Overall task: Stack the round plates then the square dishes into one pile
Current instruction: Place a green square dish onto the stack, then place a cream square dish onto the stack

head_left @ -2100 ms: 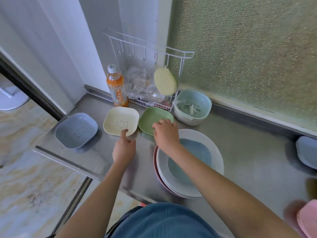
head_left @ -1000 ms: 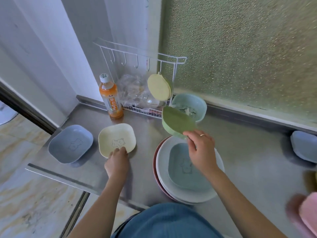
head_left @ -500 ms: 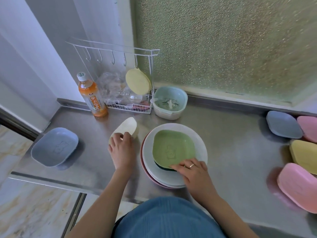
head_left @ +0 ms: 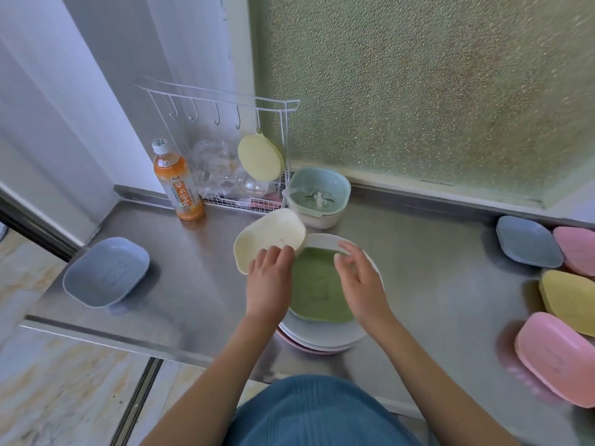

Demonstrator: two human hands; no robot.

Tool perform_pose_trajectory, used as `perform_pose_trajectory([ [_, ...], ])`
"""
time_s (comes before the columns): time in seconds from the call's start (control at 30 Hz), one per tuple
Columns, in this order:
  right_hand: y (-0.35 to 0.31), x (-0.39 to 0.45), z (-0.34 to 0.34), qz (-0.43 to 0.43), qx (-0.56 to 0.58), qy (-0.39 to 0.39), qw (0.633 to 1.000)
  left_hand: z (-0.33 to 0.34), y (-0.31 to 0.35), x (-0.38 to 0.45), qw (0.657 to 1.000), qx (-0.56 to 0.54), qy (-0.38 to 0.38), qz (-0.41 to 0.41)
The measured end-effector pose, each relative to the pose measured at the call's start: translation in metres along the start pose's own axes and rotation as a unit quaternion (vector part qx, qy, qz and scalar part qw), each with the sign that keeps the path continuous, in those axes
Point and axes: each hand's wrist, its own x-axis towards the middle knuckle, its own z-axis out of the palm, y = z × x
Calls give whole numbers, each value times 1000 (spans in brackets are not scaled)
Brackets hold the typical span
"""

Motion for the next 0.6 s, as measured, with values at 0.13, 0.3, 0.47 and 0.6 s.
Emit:
perform_pose_trajectory([
  [0.13, -10, 17, 6, 48, -16, -14, 999, 4, 8, -7, 982, 75, 2, 170],
  [0.3, 1, 17, 10, 89, -68, 27, 993, 4, 6, -15, 960, 93, -4, 264],
  [0.47, 17, -3, 3, 103, -36, 21, 994, -7, 3, -15, 992, 13, -13, 128],
  [0.6, 28, -12, -3, 98, -75, 31, 992, -11, -5, -9, 986, -99, -94, -95],
])
